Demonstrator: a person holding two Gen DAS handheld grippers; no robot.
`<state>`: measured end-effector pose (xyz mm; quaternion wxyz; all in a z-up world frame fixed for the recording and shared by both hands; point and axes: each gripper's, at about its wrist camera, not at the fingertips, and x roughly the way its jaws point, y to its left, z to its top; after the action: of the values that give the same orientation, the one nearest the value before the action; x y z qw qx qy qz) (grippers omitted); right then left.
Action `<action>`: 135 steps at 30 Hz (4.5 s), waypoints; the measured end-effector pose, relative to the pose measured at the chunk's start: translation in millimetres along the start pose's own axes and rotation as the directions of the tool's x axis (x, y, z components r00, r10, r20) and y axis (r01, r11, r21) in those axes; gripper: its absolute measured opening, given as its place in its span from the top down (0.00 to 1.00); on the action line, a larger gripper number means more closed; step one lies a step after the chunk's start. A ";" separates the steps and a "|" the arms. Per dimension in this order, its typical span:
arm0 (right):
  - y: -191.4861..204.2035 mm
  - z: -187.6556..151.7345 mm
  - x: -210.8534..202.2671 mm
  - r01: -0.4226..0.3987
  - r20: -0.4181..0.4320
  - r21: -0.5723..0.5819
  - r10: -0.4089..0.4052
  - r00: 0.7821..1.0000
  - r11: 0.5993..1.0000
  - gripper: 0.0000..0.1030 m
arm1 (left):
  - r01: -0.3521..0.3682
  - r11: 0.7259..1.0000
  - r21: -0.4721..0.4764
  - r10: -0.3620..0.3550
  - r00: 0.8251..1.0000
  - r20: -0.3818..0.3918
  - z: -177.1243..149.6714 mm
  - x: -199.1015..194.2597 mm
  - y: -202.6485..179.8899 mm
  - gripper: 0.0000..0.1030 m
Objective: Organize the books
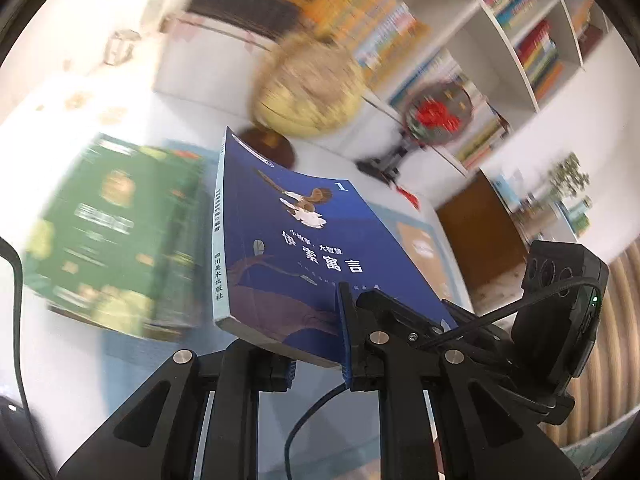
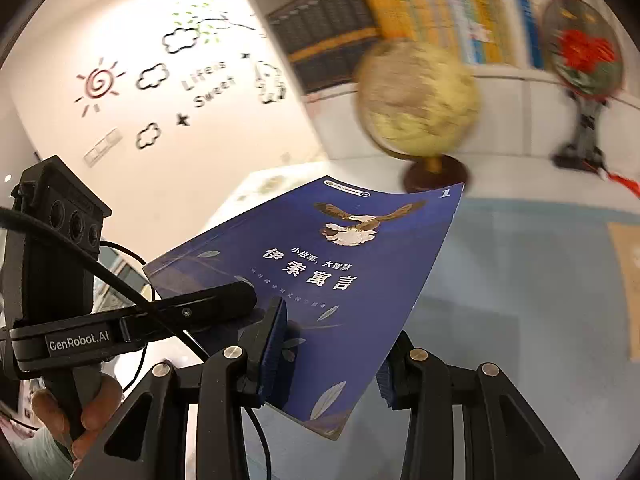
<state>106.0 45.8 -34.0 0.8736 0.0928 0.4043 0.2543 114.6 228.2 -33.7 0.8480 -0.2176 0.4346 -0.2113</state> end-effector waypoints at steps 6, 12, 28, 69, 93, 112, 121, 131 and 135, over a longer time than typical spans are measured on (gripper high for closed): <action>48.8 20.2 57.8 -0.034 -0.052 -0.033 0.032 0.998 0.999 0.62 | -0.067 0.996 -0.052 0.068 0.997 0.018 17.8 -20.6 59.5 0.86; 58.7 28.7 114.4 -0.037 -0.129 -0.012 0.035 0.991 0.999 0.62 | -0.070 0.988 -0.137 0.067 0.997 -0.028 29.0 -4.3 107.2 0.86; 59.8 23.0 171.5 -0.009 -0.249 0.077 0.028 0.968 0.997 0.61 | -0.138 0.968 -0.208 0.111 0.985 -0.132 23.8 12.6 165.9 0.71; -336.2 -101.0 -148.5 0.336 -0.286 0.413 -0.230 0.930 0.846 0.42 | -0.093 0.992 0.084 0.113 0.953 -0.281 -23.6 215.8 -178.3 0.68; -467.2 -45.9 -171.4 0.499 -0.201 0.341 -0.457 0.866 0.797 0.34 | -0.169 0.943 0.286 0.272 0.887 -0.373 -15.3 387.6 -291.3 0.68; -505.0 -50.4 -121.2 0.400 -0.192 0.434 -0.351 0.916 0.807 0.49 | -0.125 0.949 0.288 0.236 0.890 -0.390 -27.5 415.0 -284.3 0.68; -476.0 -56.8 -119.7 0.418 -0.222 0.360 -0.359 0.907 0.834 0.48 | -0.093 0.960 0.266 0.200 0.890 -0.409 -36.8 401.7 -278.5 0.68; -454.6 -84.0 -131.8 0.418 -0.244 0.326 -0.352 0.904 0.848 0.43 | -0.064 0.975 0.213 0.157 0.877 -0.454 -64.2 370.0 -267.0 0.68; -450.4 -75.2 -120.8 0.404 -0.245 0.327 -0.336 0.909 0.854 0.38 | -0.079 0.973 0.217 0.169 0.882 -0.439 -66.8 373.7 -270.0 0.68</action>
<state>150.0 -404.5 -169.4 0.8327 0.1530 0.5321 0.0075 212.7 -209.1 -160.8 0.7517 -0.0508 0.6113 -0.2422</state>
